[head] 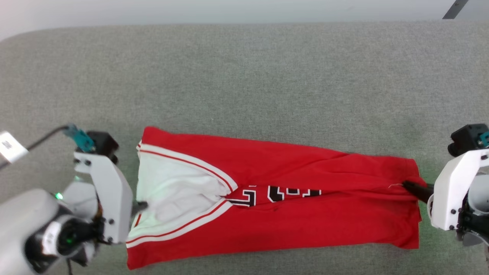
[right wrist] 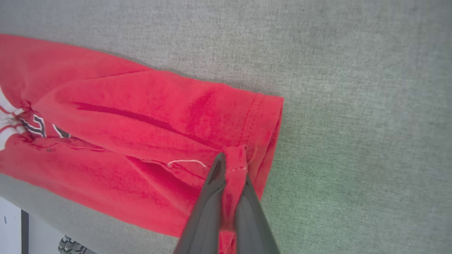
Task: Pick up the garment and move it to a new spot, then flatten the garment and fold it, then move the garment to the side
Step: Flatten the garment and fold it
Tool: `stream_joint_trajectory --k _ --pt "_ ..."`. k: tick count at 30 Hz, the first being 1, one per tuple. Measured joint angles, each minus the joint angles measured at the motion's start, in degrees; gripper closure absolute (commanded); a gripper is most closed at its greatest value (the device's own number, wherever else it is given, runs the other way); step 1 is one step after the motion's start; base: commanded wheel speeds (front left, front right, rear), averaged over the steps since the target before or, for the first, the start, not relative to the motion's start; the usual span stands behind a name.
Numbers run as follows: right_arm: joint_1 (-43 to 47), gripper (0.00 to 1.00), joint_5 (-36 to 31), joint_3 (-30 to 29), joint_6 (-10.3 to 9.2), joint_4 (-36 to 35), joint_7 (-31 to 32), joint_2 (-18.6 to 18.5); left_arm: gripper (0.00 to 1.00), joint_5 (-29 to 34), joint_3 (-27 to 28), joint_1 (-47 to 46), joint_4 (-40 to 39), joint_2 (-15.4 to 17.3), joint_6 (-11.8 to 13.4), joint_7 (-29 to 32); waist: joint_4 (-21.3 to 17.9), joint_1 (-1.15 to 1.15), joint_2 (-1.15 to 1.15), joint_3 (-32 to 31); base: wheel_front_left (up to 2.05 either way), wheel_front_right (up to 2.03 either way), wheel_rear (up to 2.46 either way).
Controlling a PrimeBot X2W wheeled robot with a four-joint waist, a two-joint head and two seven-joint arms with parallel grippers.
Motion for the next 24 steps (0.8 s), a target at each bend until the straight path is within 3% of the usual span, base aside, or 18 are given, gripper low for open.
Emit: stream_joint_trajectory --k 7,8,9,10,11,12,13,14,15,24 --pt "-0.1 1.0 -1.3 1.1 0.0 3.6 -1.2 0.0 1.0 -0.2 -1.5 2.1 1.2 -2.6 -1.1 -1.3 0.2 0.0 0.0 -1.0 0.0 0.0 0.0" --pt "-0.3 1.0 -1.5 1.4 0.0 4.1 -1.5 0.0 0.92 0.5 -1.6 2.1 1.4 -3.0 -1.3 -1.8 0.2 0.0 0.0 -1.2 0.0 0.0 0.0" --pt "-0.4 1.0 -1.7 1.7 0.0 4.6 -1.8 0.0 0.71 0.8 -1.5 2.1 1.8 -3.4 -1.5 -2.3 0.2 0.0 0.0 -1.4 0.0 0.0 0.0" --pt "-0.4 1.0 -1.7 2.1 0.0 5.1 -1.8 0.0 0.71 0.9 -1.5 2.1 2.2 -3.7 -1.6 -2.6 0.2 0.0 0.0 -1.6 0.0 0.0 0.0" --pt "-0.4 0.88 -1.8 2.5 0.0 5.6 -2.1 -0.1 0.55 1.2 -1.6 2.1 2.4 -3.8 -1.8 -2.8 0.2 0.0 0.0 -1.9 0.0 0.0 0.0" --pt "-0.6 0.75 -2.1 2.8 0.0 5.9 -2.4 -0.1 0.51 1.3 -1.6 2.1 2.5 -4.0 -2.0 -2.9 0.3 0.0 0.0 -2.2 0.0 0.0 0.0" --pt "-0.7 0.52 -2.2 3.0 0.0 6.1 -2.5 -0.3 0.4 1.3 -1.7 2.1 2.7 -4.0 -2.0 -2.9 0.3 0.0 0.0 -2.5 0.0 0.0 0.0" --pt "-0.8 0.52 -2.3 3.2 0.0 6.4 -2.7 -0.4 0.08 1.3 -1.7 2.1 2.8 -4.1 -2.1 -2.9 0.3 0.0 0.0 -2.9 0.0 0.0 0.0" --pt "-1.0 0.0 -2.3 3.2 0.0 6.6 -3.0 -0.5 0.0 1.4 -1.7 2.2 2.9 -4.0 -2.1 -3.2 0.3 0.0 0.0 -3.3 0.0 0.0 0.0" --pt "-1.0 0.0 -3.7 1.0 0.0 7.2 -2.6 0.8 0.0 1.3 -0.5 6.0 3.3 -3.2 -2.1 -9.8 0.0 0.0 0.0 -8.7 0.0 0.0 0.0"
